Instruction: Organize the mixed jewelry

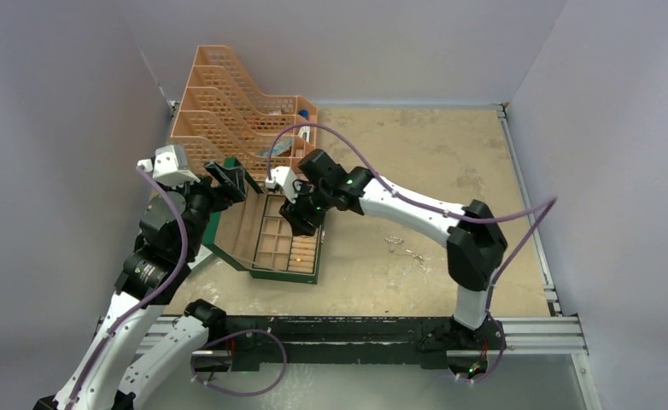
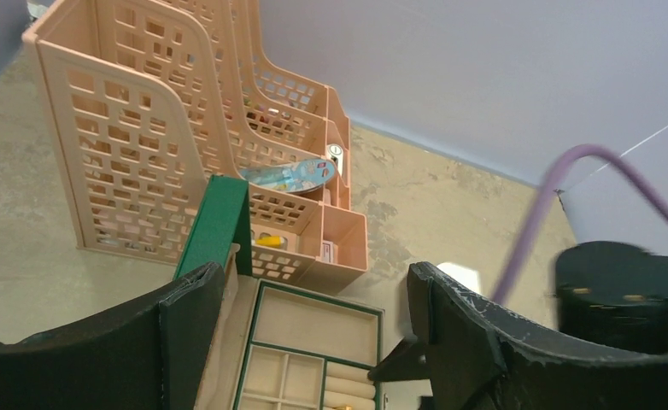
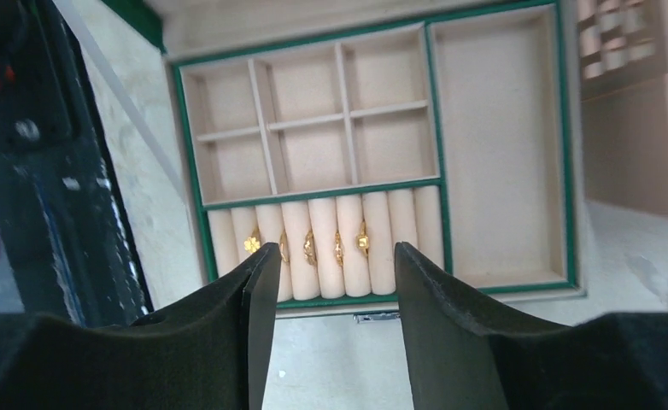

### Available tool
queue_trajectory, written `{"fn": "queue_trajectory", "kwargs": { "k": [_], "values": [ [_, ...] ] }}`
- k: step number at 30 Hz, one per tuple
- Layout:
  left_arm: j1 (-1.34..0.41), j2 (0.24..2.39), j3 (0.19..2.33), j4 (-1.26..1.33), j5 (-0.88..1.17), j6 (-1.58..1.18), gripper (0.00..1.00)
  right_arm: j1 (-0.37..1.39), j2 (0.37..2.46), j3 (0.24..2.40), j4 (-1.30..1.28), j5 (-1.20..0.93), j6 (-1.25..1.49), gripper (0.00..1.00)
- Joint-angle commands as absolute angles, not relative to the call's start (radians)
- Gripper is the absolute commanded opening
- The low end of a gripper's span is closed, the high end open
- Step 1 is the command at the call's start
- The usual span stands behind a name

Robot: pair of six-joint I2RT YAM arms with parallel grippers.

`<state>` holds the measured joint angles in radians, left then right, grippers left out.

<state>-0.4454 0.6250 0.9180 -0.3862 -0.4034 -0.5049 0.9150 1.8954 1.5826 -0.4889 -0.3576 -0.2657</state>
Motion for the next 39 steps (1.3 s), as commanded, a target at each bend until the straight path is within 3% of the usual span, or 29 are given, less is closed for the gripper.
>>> {"fn": "queue_trajectory", "kwargs": {
  "k": [1, 8, 11, 16, 22, 30, 39],
  "values": [
    [-0.440, 0.640, 0.959, -0.425, -0.366, -0.554, 0.80, 0.892, 1.759, 1.491, -0.251, -0.275, -0.060, 0.54],
    [-0.440, 0.671, 1.057, -0.693, -0.332, -0.667, 0.87, 0.791, 1.780, 1.397, -0.035, -0.139, 0.318, 0.60],
    [-0.440, 0.666, 1.075, -0.796, -0.312, -0.734, 0.87, 0.774, 1.811, 1.411, -0.046, -0.010, 0.333, 0.62],
    [-0.440, 0.645, 1.079, -0.892, -0.257, -0.817, 0.88, 0.774, 1.873, 1.460, -0.080, 0.032, 0.182, 0.64],
    [-0.440, 0.626, 1.072, -0.891, -0.177, -0.872, 0.87, 0.775, 1.966, 1.565, -0.186, -0.010, -0.009, 0.52],
    [-0.440, 0.673, 1.095, -0.861, -0.122, -0.845, 0.87, 0.785, 1.996, 1.574, -0.188, -0.005, -0.126, 0.46],
    [-0.440, 0.689, 1.091, -0.831, -0.106, -0.816, 0.86, 0.786, 2.071, 1.643, -0.338, -0.183, -0.277, 0.42]
  ]
}}
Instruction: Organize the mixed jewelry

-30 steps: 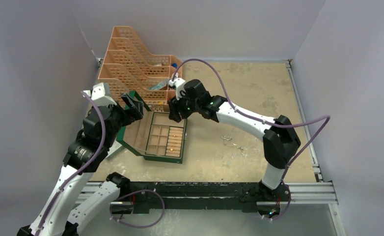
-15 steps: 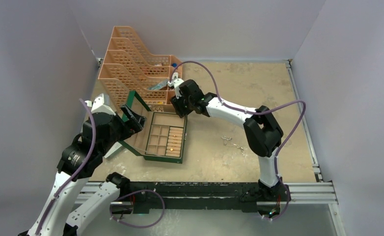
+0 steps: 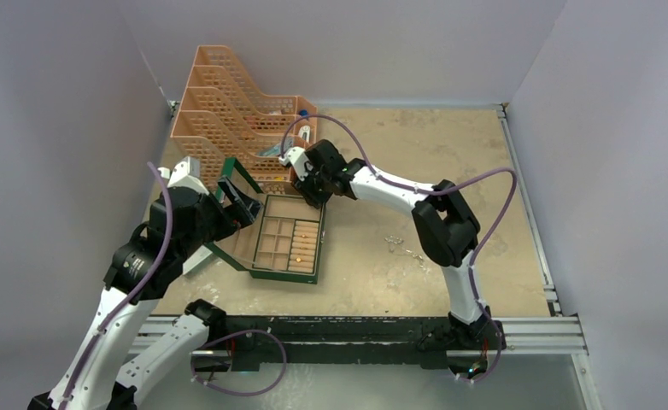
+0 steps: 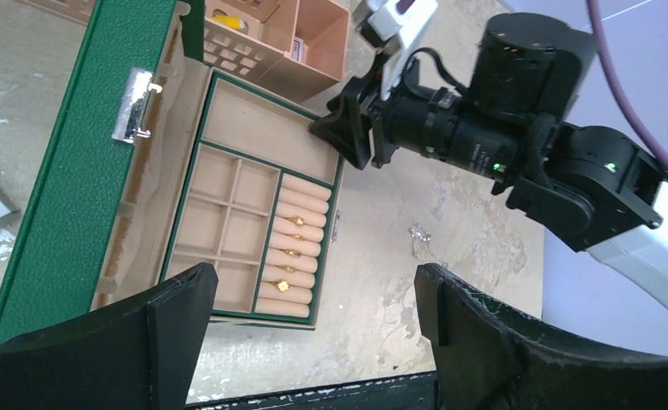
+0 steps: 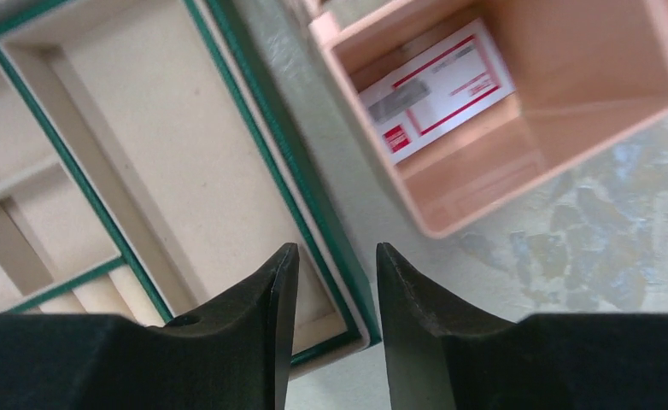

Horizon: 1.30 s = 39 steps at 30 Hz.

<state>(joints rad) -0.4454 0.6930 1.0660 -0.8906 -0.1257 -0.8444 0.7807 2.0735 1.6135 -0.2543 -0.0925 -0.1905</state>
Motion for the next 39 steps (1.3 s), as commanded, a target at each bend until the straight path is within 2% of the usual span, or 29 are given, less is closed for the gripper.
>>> {"fn": "queue_trajectory", "kwargs": {
  "k": [1, 2, 4, 8, 11, 18, 27, 33, 37, 39],
  "values": [
    [-0.440, 0.690, 1.089, -0.825, -0.107, -0.812, 0.86, 0.785, 2.070, 1.641, -0.346, -0.200, -0.276, 0.41],
    [-0.440, 0.693, 1.088, -0.818, -0.106, -0.804, 0.86, 0.786, 2.069, 1.636, -0.350, -0.210, -0.280, 0.41],
    [-0.440, 0.701, 1.090, -0.809, -0.108, -0.791, 0.86, 0.786, 2.064, 1.626, -0.351, -0.227, -0.282, 0.33],
    [-0.440, 0.718, 1.082, -0.781, -0.103, -0.777, 0.86, 0.786, 2.032, 1.564, -0.341, -0.220, -0.241, 0.07],
    [-0.440, 0.722, 1.058, -0.737, -0.070, -0.776, 0.86, 0.786, 1.957, 1.442, -0.287, -0.211, -0.198, 0.01],
    [-0.440, 0.784, 1.030, -0.654, -0.005, -0.782, 0.85, 0.785, 1.735, 1.174, -0.136, -0.129, 0.006, 0.00],
    [-0.440, 0.858, 1.034, -0.585, 0.068, -0.786, 0.83, 0.787, 1.517, 0.874, 0.057, 0.110, 0.535, 0.00],
    [-0.440, 0.879, 1.027, -0.568, 0.077, -0.798, 0.83, 0.797, 1.409, 0.724, 0.162, 0.151, 0.845, 0.01],
    [-0.440, 0.890, 1.025, -0.561, 0.077, -0.801, 0.82, 0.810, 1.401, 0.716, 0.173, 0.149, 0.891, 0.07],
    [-0.440, 0.896, 1.023, -0.554, 0.080, -0.800, 0.82, 0.810, 1.399, 0.728, 0.169, 0.128, 0.892, 0.14]
  ]
}}
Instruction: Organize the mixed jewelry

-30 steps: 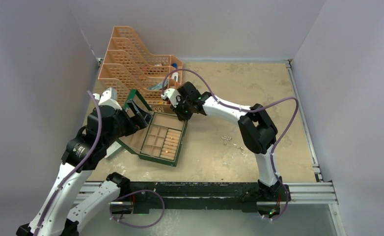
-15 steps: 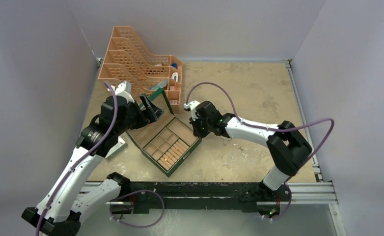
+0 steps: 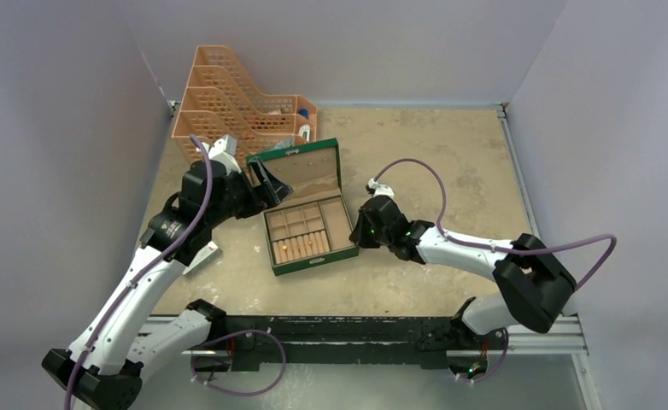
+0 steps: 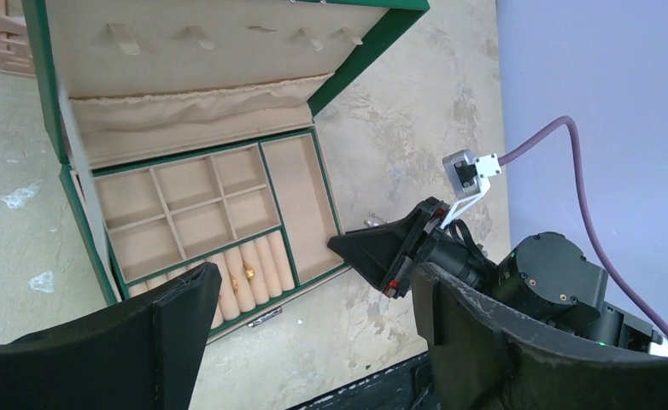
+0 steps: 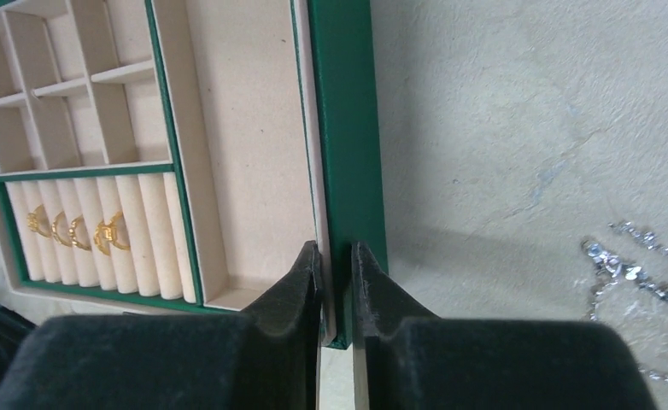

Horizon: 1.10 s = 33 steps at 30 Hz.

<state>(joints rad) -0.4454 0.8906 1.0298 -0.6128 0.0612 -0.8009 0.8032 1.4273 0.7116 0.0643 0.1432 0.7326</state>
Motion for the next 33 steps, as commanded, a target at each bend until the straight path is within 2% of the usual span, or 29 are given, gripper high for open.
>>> {"fn": "queue_trajectory", "kwargs": {
  "k": [1, 3, 4, 7, 13, 21, 29, 33],
  "values": [
    [-0.440, 0.900, 1.024, -0.550, 0.080, -0.800, 0.82, 0.810, 1.396, 0.735, 0.172, 0.105, 0.882, 0.22],
    [-0.440, 0.910, 1.026, -0.545, 0.083, -0.799, 0.82, 0.810, 1.378, 0.747, 0.169, 0.072, 0.847, 0.44],
    [-0.440, 0.914, 1.027, -0.543, 0.084, -0.798, 0.82, 0.810, 1.359, 0.753, 0.158, 0.076, 0.843, 0.50],
    [-0.440, 0.919, 1.022, -0.534, 0.085, -0.795, 0.82, 0.802, 1.282, 0.780, 0.055, 0.175, 0.840, 0.56],
    [-0.440, 0.921, 1.003, -0.489, 0.120, -0.768, 0.82, 0.776, 1.172, 0.810, -0.198, 0.445, 0.936, 0.58],
    [-0.440, 0.966, 0.975, -0.391, 0.222, -0.723, 0.83, 0.764, 1.130, 0.713, -0.498, 0.590, 1.289, 0.56],
    [-0.440, 0.992, 0.917, -0.351, 0.258, -0.705, 0.83, 0.748, 1.178, 0.667, -0.508, 0.535, 1.264, 0.62],
    [-0.439, 1.010, 0.918, -0.358, 0.259, -0.677, 0.83, 0.715, 1.204, 0.648, -0.455, 0.491, 1.173, 0.57]
  ]
}}
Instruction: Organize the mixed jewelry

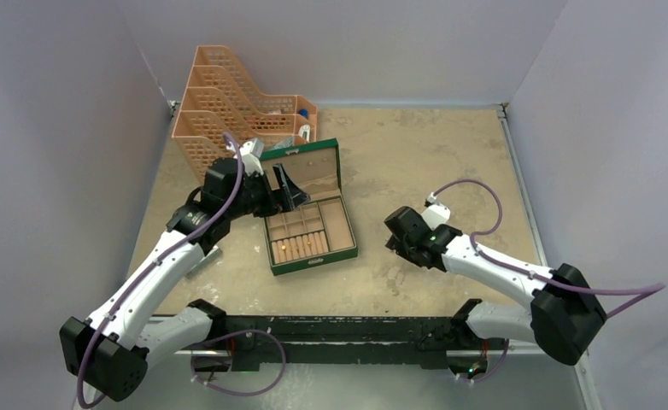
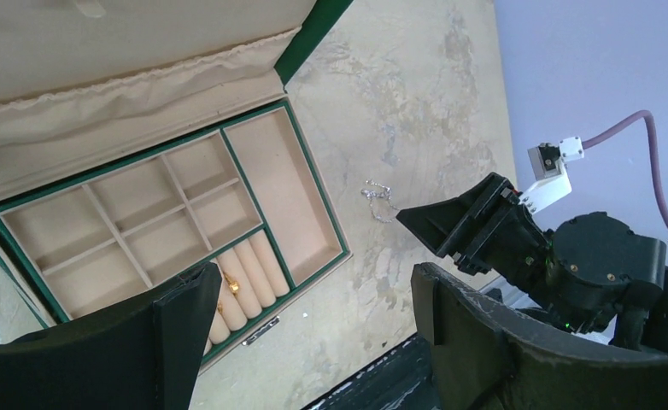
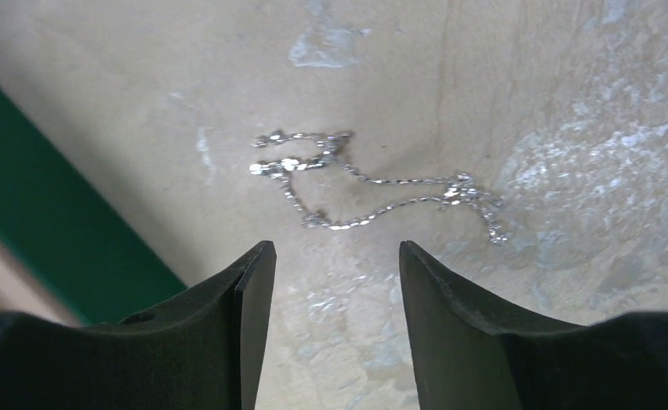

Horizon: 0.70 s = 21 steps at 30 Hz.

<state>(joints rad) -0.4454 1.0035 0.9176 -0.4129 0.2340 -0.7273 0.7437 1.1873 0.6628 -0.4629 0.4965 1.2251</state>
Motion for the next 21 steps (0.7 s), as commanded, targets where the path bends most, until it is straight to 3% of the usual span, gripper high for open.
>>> {"fn": "queue_trajectory", "kwargs": {
  "k": [1, 3, 6, 21],
  "values": [
    [-0.439, 1.011, 0.917, -0.357, 0.260, -0.671, 0.83, 0.710, 1.209, 0.649, -0.455, 0.498, 1.158, 0.55],
    [-0.438, 1.020, 0.918, -0.357, 0.266, -0.666, 0.83, 0.696, 1.223, 0.661, -0.460, 0.518, 1.126, 0.47],
    [-0.436, 1.041, 0.917, -0.355, 0.290, -0.666, 0.83, 0.672, 1.262, 0.693, -0.447, 0.517, 1.053, 0.42],
    [-0.427, 1.042, 0.903, -0.356, 0.279, -0.662, 0.83, 0.635, 1.428, 0.754, -0.408, 0.504, 0.939, 0.37]
  ]
}}
